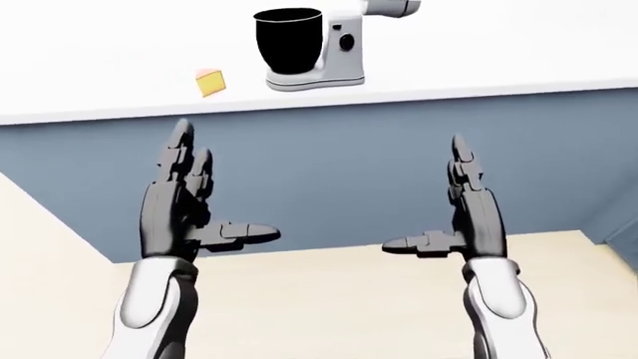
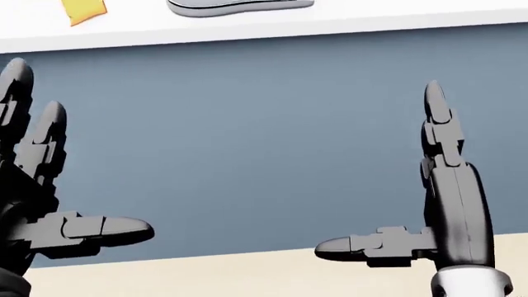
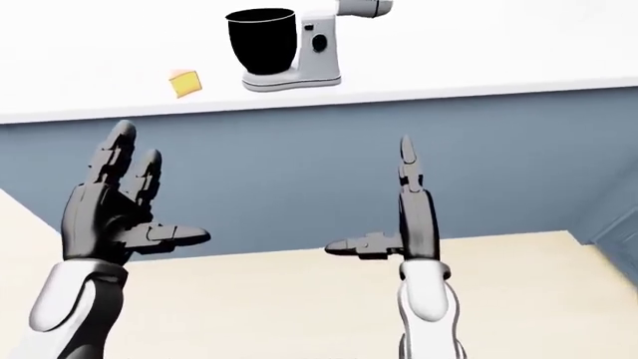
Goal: Place the cheese in the stand mixer bowl.
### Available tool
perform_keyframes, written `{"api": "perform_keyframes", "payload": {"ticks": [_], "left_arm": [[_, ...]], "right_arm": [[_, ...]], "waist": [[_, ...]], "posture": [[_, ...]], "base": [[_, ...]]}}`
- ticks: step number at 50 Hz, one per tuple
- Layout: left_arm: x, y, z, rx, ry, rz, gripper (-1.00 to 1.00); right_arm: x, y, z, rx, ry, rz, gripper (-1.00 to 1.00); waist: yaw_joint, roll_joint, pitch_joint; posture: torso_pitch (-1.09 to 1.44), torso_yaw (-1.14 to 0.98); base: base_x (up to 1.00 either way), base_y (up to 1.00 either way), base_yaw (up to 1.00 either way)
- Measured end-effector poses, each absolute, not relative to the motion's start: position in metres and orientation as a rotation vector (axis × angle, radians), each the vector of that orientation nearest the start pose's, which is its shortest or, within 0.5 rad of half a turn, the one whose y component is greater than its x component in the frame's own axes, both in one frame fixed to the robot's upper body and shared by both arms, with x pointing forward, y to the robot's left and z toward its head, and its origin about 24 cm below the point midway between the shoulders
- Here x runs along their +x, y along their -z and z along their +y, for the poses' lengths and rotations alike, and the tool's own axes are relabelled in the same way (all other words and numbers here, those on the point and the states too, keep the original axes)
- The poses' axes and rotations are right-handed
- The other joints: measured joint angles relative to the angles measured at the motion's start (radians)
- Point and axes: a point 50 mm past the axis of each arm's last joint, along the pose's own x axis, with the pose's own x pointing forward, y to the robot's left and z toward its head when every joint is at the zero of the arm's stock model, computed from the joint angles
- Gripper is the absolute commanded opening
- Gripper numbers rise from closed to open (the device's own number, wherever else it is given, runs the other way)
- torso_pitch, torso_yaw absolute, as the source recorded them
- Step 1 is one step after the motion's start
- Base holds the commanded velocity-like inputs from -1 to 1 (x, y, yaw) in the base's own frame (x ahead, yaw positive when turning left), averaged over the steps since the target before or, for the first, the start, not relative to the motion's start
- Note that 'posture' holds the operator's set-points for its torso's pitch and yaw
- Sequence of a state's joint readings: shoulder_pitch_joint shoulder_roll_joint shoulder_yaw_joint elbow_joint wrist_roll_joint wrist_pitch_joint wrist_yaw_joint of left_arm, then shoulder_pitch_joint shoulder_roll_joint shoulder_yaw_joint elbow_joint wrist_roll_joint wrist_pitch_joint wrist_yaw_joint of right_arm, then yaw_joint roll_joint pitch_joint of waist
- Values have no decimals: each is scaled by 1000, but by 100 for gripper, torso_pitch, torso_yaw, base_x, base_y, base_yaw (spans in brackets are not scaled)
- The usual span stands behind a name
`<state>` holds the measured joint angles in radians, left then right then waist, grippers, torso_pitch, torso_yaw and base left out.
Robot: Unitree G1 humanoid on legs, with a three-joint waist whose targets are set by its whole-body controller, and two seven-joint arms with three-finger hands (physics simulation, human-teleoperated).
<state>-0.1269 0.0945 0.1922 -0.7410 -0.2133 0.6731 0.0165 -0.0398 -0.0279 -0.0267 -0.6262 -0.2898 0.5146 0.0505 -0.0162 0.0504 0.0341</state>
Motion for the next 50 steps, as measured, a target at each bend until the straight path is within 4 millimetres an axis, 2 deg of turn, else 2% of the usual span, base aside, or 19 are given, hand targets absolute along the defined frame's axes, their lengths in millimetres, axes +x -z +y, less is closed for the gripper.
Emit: {"api": "perform_keyframes", "payload": {"ticks": [1, 5, 12, 15, 16, 17, 19, 21, 25, 27, 28, 32, 38, 40, 41, 42, 45, 47, 50], "left_arm": [[233, -176, 180, -66, -27, -207, 100], [235, -168, 187, -58, -65, -165, 100], [233, -172, 184, -55, -50, -186, 100], [233, -174, 184, -56, -48, -196, 100], [233, -173, 182, -64, -40, -192, 100], [233, -170, 180, -66, -33, -180, 100], [234, -167, 179, -69, -22, -158, 100], [233, -168, 179, -68, -22, -162, 100], [231, -173, 178, -65, -17, -196, 100], [231, -174, 178, -65, -15, -201, 100], [231, -175, 180, -60, -22, -202, 100], [232, -167, 187, -57, -64, -163, 100], [231, -171, 183, -57, -41, -184, 100], [231, -173, 182, -57, -38, -197, 100], [231, -172, 180, -65, -29, -194, 100], [231, -169, 179, -67, -22, -182, 100], [232, -166, 179, -70, -15, -158, 100], [232, -169, 180, -68, -20, -174, 100], [230, -174, 179, -68, -17, -203, 100]], "right_arm": [[236, -146, -165, -272, 124, -147, 100], [238, -139, -158, -256, 84, -115, 100], [236, -146, -162, -262, 106, -145, 100], [236, -148, -161, -265, 104, -157, 100], [236, -147, -163, -271, 111, -152, 100], [236, -145, -164, -272, 117, -138, 100], [236, -140, -167, -274, 128, -108, 100], [236, -141, -166, -274, 129, -107, 100], [235, -146, -165, -275, 128, -137, 100], [235, -146, -165, -276, 128, -140, 100], [235, -146, -164, -270, 122, -142, 100], [236, -139, -158, -260, 85, -107, 100], [235, -146, -161, -267, 108, -141, 100], [234, -148, -161, -269, 109, -152, 100], [234, -147, -163, -275, 116, -148, 100], [235, -144, -164, -275, 122, -134, 100], [235, -139, -166, -276, 131, -99, 100], [235, -142, -165, -276, 129, -112, 100], [235, -145, -165, -275, 128, -133, 100]], "waist": [[2, 27, -7], [21, 13, -2], [13, -65, 1], [12, -107, -5], [3, -91, 0], [0, -87, 2], [2, -97, -7], [4, -88, -12], [1, -27, 2], [0, 17, -2], [6, 27, -10], [21, -3, -2], [12, -76, 4], [9, -107, -3], [0, -92, 1], [-1, -88, 2], [2, -94, -10], [5, -73, -9], [1, -25, 3]], "posture": [[0, 0], [0, 0], [0, 0], [0, 0], [0, 0], [0, 0], [0, 0], [0, 0], [0, 0], [0, 0], [0, 0], [0, 0], [0, 0], [0, 0], [0, 0], [0, 0], [0, 0], [0, 0], [0, 0]], "base": [[0, 27, 0], [0, 27, 0], [0, 27, 0], [0, 27, 0], [0, 27, 0], [0, 27, 0], [0, 27, 0], [0, 27, 0], [0, 27, 0], [0, 27, 0], [0, 26, 0], [0, 27, 0], [0, 27, 0], [0, 27, 0], [0, 27, 0], [0, 27, 0], [0, 27, 0], [0, 27, 0], [0, 27, 0]]}}
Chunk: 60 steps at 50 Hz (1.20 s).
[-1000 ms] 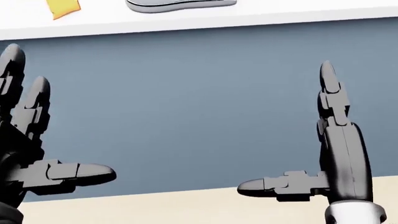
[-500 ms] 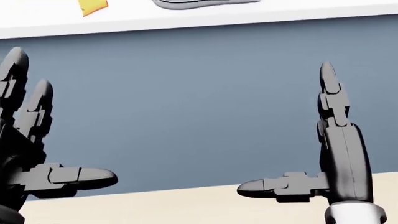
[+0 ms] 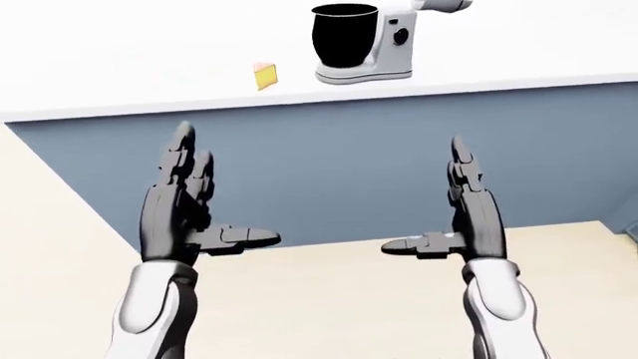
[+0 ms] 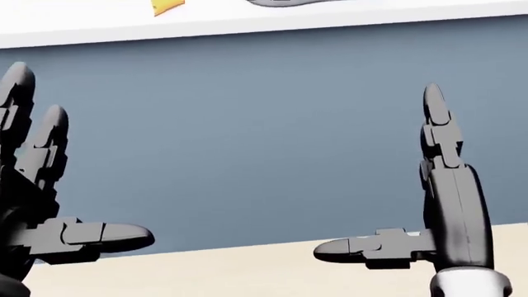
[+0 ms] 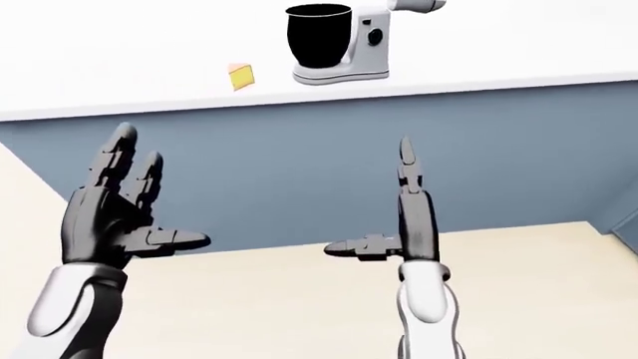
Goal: Place the cheese in the stand mixer bowl.
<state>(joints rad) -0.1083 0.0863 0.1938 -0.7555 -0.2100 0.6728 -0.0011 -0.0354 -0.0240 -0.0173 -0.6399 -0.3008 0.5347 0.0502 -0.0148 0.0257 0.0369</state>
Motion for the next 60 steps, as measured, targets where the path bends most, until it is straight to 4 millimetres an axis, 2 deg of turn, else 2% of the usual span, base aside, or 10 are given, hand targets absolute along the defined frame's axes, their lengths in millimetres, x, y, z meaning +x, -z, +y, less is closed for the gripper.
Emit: {"api": "perform_keyframes", "payload": {"ticks": [2, 3, 13, 24, 35, 39, 43, 48, 54, 60], "left_arm": [[230, -176, 179, -67, -13, -212, 100], [230, -176, 181, -61, -19, -215, 100], [231, -171, 184, -62, -42, -184, 100], [231, -174, 181, -62, -26, -195, 100], [230, -172, 181, -65, -19, -191, 100], [230, -170, 184, -60, -36, -183, 100], [231, -168, 186, -58, -48, -172, 100], [230, -174, 183, -59, -34, -210, 100], [232, -167, 180, -70, -14, -166, 100], [230, -173, 180, -65, -17, -204, 100]], "right_arm": [[235, -146, -165, -274, 128, -139, 100], [235, -146, -163, -266, 121, -142, 100], [235, -148, -160, -250, 102, -154, 100], [235, -144, -163, -253, 117, -124, 100], [232, -146, -164, -262, 127, -133, 100], [233, -145, -160, -257, 109, -126, 100], [233, -144, -159, -256, 100, -125, 100], [233, -149, -161, -263, 111, -148, 100], [233, -143, -166, -271, 135, -108, 100], [232, -150, -163, -273, 127, -146, 100]], "waist": [[0, 49, -6], [2, 54, -10], [24, -69, -9], [21, -28, -16], [15, 18, 13], [22, -6, 13], [22, -1, 1], [21, -63, -2], [12, -47, 2], [5, 42, 2]], "posture": [[0, 0], [0, 0], [0, 0], [0, 0], [0, 0], [0, 0], [0, 0], [0, 0], [0, 0], [0, 0]], "base": [[0, 5, 0], [0, 0, 0], [0, 0, 0], [4, 0, 0], [14, 0, 0], [19, 0, 0], [19, 0, 0], [19, 0, 0], [18, 0, 0], [19, 0, 0]]}}
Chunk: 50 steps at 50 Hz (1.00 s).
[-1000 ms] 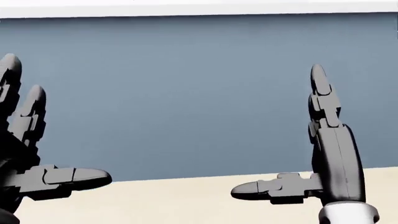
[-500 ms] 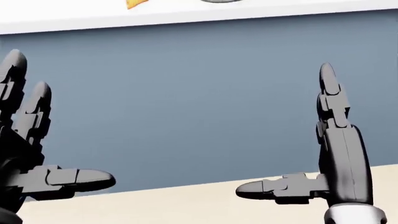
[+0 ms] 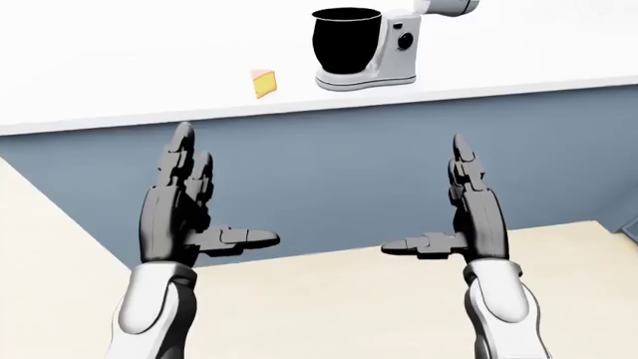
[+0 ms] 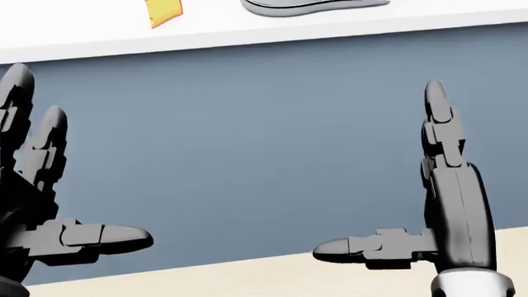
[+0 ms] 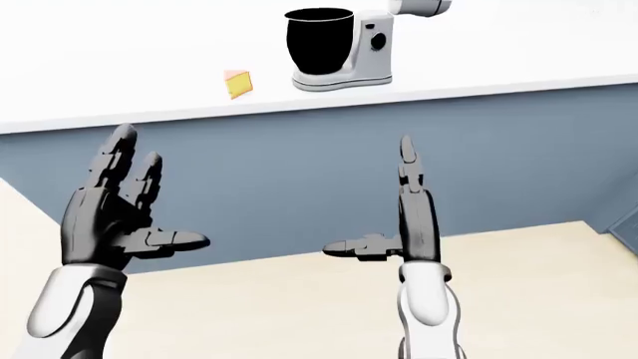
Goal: Place the cheese in the stand mixer bowl.
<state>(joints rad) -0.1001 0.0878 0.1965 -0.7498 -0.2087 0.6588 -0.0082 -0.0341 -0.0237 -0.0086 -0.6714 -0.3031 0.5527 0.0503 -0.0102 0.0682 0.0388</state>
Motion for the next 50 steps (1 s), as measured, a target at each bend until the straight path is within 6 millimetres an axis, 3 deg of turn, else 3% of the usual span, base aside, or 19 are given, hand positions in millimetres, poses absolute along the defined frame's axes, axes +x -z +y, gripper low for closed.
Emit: {"api": "perform_keyframes", "payload": {"ticks": [6, 10, 13, 14, 17, 19, 23, 26, 31, 39, 40, 44, 50], "left_arm": [[231, -164, 188, -59, -58, -157, 100], [230, -170, 185, -57, -45, -189, 100], [229, -172, 184, -59, -38, -207, 100], [230, -170, 181, -68, -27, -198, 100], [232, -164, 178, -75, -5, -162, 100], [231, -164, 180, -72, -12, -162, 100], [230, -170, 181, -67, -20, -192, 100], [230, -172, 181, -63, -19, -206, 100], [231, -164, 187, -60, -54, -158, 100], [229, -173, 183, -62, -35, -205, 100], [230, -171, 181, -69, -25, -195, 100], [232, -166, 178, -74, -4, -159, 100], [229, -174, 180, -66, -14, -202, 100]], "right_arm": [[235, -140, -158, -262, 88, -98, 100], [234, -145, -161, -267, 107, -127, 100], [234, -148, -161, -271, 108, -147, 100], [234, -147, -163, -278, 116, -142, 100], [234, -139, -167, -280, 134, -97, 100], [234, -139, -166, -280, 133, -94, 100], [233, -145, -163, -279, 124, -125, 100], [233, -148, -162, -276, 120, -140, 100], [234, -139, -158, -266, 88, -95, 100], [233, -149, -160, -273, 105, -146, 100], [233, -147, -162, -277, 113, -138, 100], [234, -138, -167, -279, 136, -86, 100], [233, -146, -165, -276, 126, -132, 100]], "waist": [[26, -18, -1], [29, -65, 1], [28, -116, -9], [21, -104, -6], [8, -105, 1], [6, -92, 1], [4, -42, 9], [3, 10, -3], [22, -11, -1], [26, -112, -12], [17, -100, -5], [4, -97, -2], [-1, -20, 5]], "posture": [[0, 0], [0, 0], [0, 0], [0, 0], [0, 0], [0, 0], [0, 0], [0, 0], [0, 0], [0, 0], [0, 0], [0, 0], [0, 0]], "base": [[19, 0, 0], [19, 0, 0], [19, 0, 0], [19, 0, 0], [19, 0, 0], [19, 0, 0], [19, 0, 0], [19, 0, 0], [19, 0, 0], [19, 0, 0], [19, 0, 0], [18, 0, 0], [19, 0, 0]]}}
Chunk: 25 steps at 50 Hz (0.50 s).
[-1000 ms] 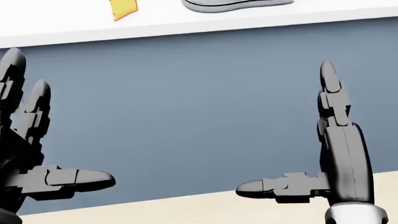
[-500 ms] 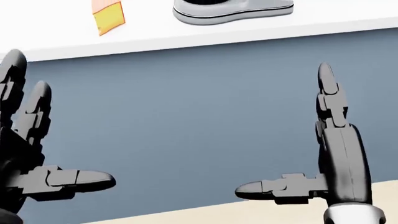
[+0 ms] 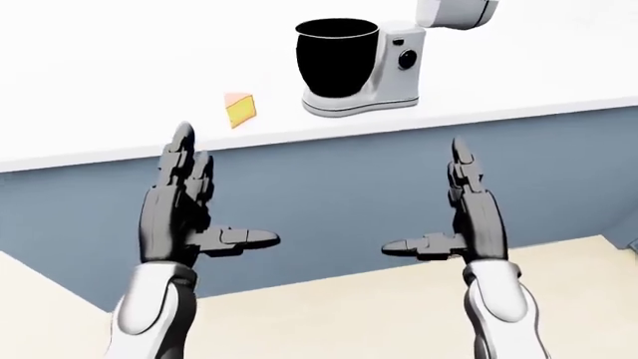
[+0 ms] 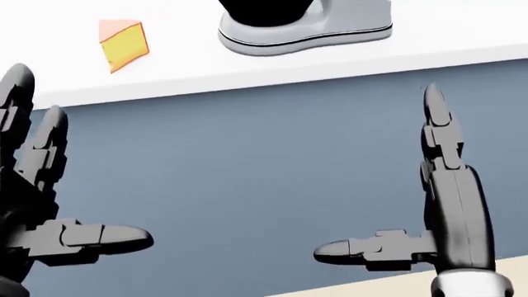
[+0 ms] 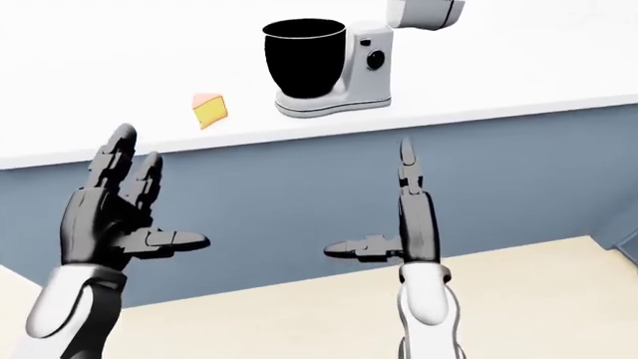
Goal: Place the cheese in the stand mixer bowl.
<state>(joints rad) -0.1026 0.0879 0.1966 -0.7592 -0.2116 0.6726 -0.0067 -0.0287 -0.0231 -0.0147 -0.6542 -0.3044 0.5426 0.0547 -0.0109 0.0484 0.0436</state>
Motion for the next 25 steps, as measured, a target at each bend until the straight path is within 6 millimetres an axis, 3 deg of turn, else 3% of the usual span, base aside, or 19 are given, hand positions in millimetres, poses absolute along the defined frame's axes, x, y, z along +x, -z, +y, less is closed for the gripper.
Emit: {"api": "perform_keyframes", "payload": {"ticks": [1, 6, 11, 14, 16, 18, 20, 25], "left_arm": [[229, -175, 180, -65, -13, -207, 100], [230, -169, 185, -59, -48, -167, 100], [229, -174, 182, -57, -33, -196, 100], [228, -177, 182, -56, -30, -208, 100], [229, -174, 179, -70, -15, -195, 100], [230, -170, 177, -74, 2, -169, 100], [230, -169, 178, -73, -1, -165, 100], [227, -179, 179, -67, -12, -213, 100]], "right_arm": [[233, -147, -164, -276, 126, -137, 100], [234, -138, -159, -260, 89, -94, 100], [232, -145, -162, -263, 112, -128, 100], [231, -149, -161, -264, 112, -149, 100], [231, -147, -164, -275, 125, -137, 100], [231, -141, -167, -277, 144, -102, 100], [231, -140, -168, -277, 146, -91, 100], [231, -146, -165, -276, 138, -127, 100]], "waist": [[0, 23, -6], [26, 12, -7], [29, -42, -7], [31, -96, -14], [13, -82, -8], [6, -87, -6], [4, -77, -8], [1, -13, 2]], "posture": [[0, 0], [0, 0], [0, 0], [0, 0], [0, 0], [0, 0], [0, 0], [0, 0]], "base": [[18, 0, 0], [19, 0, 0], [19, 0, 0], [19, 0, 0], [19, 0, 0], [19, 0, 0], [19, 0, 0], [19, 0, 0]]}}
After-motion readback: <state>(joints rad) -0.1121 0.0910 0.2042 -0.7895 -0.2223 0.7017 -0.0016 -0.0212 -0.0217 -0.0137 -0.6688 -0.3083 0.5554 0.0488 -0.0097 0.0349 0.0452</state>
